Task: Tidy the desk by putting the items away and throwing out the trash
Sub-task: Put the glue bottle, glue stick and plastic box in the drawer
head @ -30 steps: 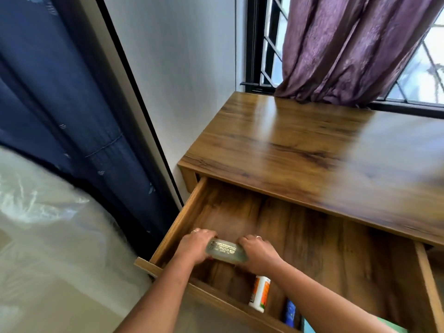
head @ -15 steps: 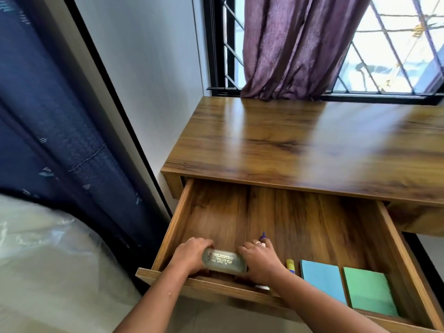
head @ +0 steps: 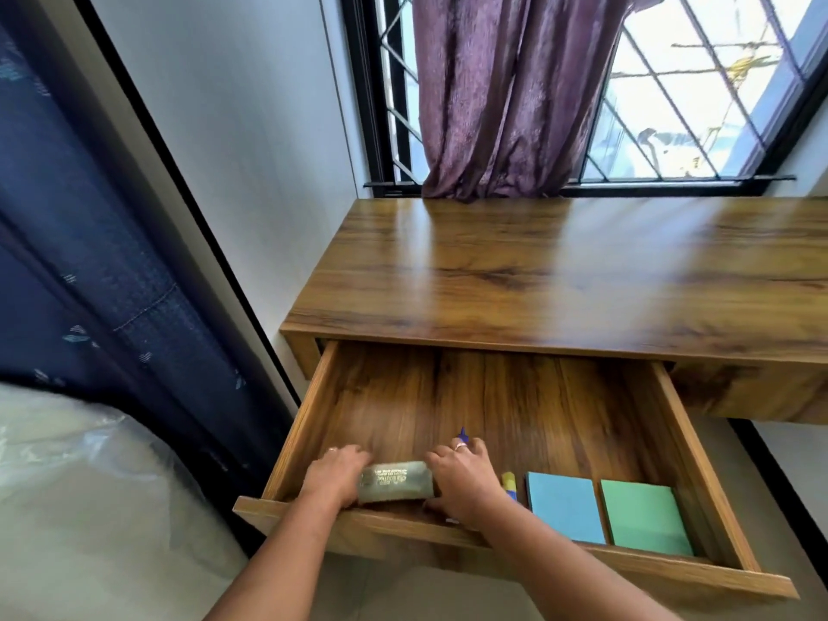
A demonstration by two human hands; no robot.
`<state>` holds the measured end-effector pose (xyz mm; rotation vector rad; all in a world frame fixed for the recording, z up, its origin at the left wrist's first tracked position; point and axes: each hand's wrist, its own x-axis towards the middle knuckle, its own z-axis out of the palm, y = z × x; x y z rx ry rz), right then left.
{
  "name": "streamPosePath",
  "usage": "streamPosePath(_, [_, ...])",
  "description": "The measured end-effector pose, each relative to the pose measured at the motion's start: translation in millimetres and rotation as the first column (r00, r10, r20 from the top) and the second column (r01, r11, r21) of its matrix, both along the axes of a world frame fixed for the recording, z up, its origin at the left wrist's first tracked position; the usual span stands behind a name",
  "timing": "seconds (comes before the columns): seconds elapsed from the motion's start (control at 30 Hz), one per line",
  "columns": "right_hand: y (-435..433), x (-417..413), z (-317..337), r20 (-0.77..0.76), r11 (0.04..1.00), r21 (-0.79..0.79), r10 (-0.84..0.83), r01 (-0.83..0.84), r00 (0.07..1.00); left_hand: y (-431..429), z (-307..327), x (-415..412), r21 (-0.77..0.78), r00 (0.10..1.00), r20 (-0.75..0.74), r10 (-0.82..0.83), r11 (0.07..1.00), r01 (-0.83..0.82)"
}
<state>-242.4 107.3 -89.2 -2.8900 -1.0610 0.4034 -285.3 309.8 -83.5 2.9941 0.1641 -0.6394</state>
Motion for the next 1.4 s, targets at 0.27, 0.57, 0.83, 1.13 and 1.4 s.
streamPosePath(0.27, [10.3, 13.1, 2.2, 0.099, 0.987, 0.116, -0.119, 0.107, 0.988, -6.5, -0.5, 47.8, -0.131, 0.997, 0.051, -0.062, 0.989, 0.068])
streamPosePath(0.57, [-129.2, 88.8, 12.9, 0.001, 0.878, 0.128, -0.466, 0.462, 0.885, -134.9, 16.9, 141.3, -0.395, 0.958, 0.217, -0.187, 0.881, 0.261])
streamPosePath(0.83, [-209.3, 94.4, -7.2, -0.103, 0.761, 0.027, -0.643, 0.648, 0.759, -218.9, -18.9, 163.3, -0.554, 0.968, 0.148, -0.204, 0.794, 0.252])
streamPosePath(1.13, [-217.9, 98.2, -11.6, -0.042, 0.742, 0.025, -0.669, 0.670, 0.742, -244.4, -28.0, 156.8, -0.579, 0.979, 0.148, -0.138, 0.790, 0.199])
streamPosePath(1.4, [-205.5, 68.2, 8.7, 0.017, 0.756, 0.077, -0.653, 0.650, 0.757, -237.7, -7.8, 122.7, -0.403, 0.929, 0.307, -0.207, 0.856, 0.324])
